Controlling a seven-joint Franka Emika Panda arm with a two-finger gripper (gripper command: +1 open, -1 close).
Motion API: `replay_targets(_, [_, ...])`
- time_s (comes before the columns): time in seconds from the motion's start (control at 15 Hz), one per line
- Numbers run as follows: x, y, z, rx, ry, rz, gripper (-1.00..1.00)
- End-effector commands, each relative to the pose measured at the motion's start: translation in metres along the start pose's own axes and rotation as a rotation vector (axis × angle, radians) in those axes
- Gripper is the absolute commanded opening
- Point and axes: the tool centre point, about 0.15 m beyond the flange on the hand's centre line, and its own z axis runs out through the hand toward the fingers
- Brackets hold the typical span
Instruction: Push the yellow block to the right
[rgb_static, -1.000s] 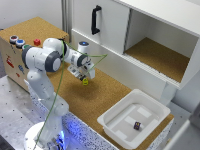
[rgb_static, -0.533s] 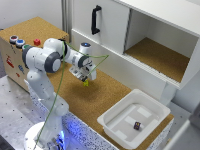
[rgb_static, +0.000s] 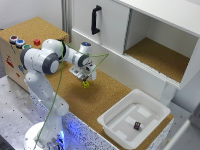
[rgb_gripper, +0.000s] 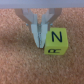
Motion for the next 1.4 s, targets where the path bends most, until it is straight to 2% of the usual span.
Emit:
replay_targets(0.0, [-0.024,0.026,0.011,0.017,0.05,0.008,-1.0])
replay_targets(0.33, [-0.009,0.039,0.009,0.068,0.092,0.043,-1.0])
replay_targets(0.47, [-0.003,0.037,0.001,0.099,0.082,0.023,-1.0])
replay_targets(0.53, [-0.001,0.031,-0.012,0.105,0.094,-0.001,1.0])
replay_targets(0.6, [-0.001,0.026,-0.024,0.119,0.107,-0.012,1.0])
replay_targets(1.33, [-0.001,0.026,-0.024,0.119,0.107,-0.012,1.0])
